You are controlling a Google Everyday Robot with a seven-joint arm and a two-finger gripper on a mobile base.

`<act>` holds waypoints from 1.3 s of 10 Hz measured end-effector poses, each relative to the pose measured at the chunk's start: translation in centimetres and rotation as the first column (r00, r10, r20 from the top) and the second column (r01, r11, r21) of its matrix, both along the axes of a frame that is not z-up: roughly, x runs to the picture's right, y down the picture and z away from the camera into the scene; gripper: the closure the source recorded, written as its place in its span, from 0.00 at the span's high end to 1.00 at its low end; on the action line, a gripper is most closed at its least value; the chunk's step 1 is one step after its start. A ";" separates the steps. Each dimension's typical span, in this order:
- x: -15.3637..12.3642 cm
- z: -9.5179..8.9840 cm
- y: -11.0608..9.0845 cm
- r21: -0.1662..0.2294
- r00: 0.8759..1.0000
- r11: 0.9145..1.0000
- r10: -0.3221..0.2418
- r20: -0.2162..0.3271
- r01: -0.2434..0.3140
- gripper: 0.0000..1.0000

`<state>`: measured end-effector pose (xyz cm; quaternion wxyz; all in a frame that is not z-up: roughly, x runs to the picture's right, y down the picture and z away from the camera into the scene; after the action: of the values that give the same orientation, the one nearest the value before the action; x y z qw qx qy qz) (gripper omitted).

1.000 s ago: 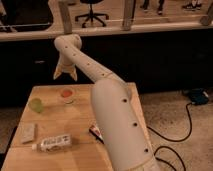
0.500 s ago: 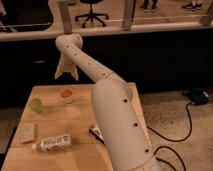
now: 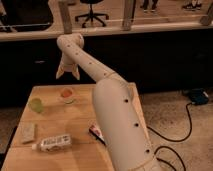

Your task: Place apple in paper cup

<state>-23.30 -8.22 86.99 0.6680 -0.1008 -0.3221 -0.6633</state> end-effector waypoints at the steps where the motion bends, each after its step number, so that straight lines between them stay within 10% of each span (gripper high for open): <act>1: 0.1 0.0 0.0 0.000 1.000 1.000 0.000 0.000 0.000 0.76; 13: 1.9 -0.1 -0.7 0.009 1.000 1.000 -0.002 -0.002 0.002 0.76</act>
<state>-21.40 -8.89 86.94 0.6680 -0.0991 -0.3183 -0.6653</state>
